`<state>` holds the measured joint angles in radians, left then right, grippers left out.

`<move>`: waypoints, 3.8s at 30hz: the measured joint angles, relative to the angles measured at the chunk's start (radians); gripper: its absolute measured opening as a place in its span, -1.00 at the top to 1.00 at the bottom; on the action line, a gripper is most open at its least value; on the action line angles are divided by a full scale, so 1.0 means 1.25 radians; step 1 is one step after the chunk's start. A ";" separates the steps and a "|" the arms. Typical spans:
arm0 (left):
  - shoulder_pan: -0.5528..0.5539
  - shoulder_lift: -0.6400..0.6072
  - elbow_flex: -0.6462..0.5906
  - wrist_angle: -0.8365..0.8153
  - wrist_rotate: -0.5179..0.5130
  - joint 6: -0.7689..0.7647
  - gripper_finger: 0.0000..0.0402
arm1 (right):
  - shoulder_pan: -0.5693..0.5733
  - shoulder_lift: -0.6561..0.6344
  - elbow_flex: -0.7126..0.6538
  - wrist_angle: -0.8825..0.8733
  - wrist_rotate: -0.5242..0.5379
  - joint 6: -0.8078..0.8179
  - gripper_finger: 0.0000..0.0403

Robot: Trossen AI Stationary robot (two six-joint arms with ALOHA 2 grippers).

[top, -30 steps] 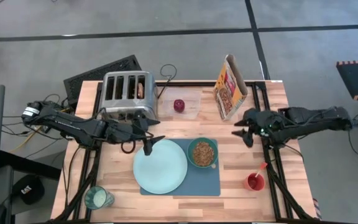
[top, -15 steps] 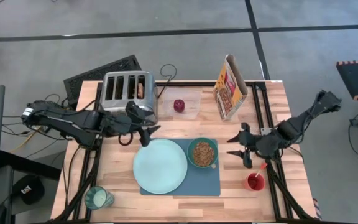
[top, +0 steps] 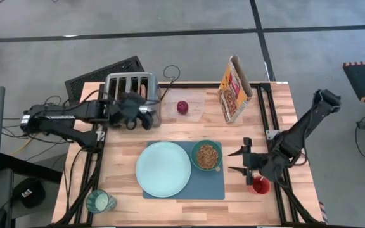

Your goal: Arrange a breakfast setting

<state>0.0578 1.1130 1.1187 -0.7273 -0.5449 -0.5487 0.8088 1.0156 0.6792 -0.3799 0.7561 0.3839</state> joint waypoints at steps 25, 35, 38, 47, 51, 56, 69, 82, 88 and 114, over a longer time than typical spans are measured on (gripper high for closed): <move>0.320 0.084 0.000 -0.054 0.145 0.019 -0.53 | -0.015 0.156 0.000 0.126 0.191 -0.083 -0.24; 0.322 0.143 0.002 -0.051 0.112 0.027 -0.20 | -0.015 0.156 0.000 0.125 0.191 -0.083 -0.24; 0.323 0.130 0.000 -0.051 0.117 0.026 -0.02 | -0.015 0.156 0.000 0.125 0.191 -0.083 -0.24; 0.322 0.121 0.000 -0.049 0.124 0.034 0.32 | -0.015 0.156 0.000 0.125 0.191 -0.078 -0.24; 0.322 0.121 0.000 -0.049 0.099 0.033 0.39 | -0.015 0.156 0.000 0.125 0.191 -0.077 -0.24; 0.323 0.134 -0.003 -0.048 0.085 0.029 0.39 | -0.015 0.156 0.000 0.126 0.191 -0.070 -0.24; 0.320 0.146 -0.005 -0.043 0.085 0.043 0.73 | -0.015 0.155 0.000 0.126 0.191 -0.062 -0.24; 0.281 0.139 0.060 -0.066 0.063 0.077 0.88 | -0.015 0.155 0.000 0.126 0.191 -0.056 -0.24; 0.242 0.139 0.146 -0.127 0.032 0.098 0.90 | -0.015 0.155 0.000 0.126 0.191 -0.056 -0.24; -0.149 0.143 0.236 -0.143 -0.020 0.165 0.92 | -0.015 0.155 0.000 0.148 0.190 -0.055 -0.24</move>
<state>-0.1284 1.2915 1.4136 -0.9065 -0.5697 -0.3420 0.7895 1.2098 0.6788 -0.1951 0.9936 0.3157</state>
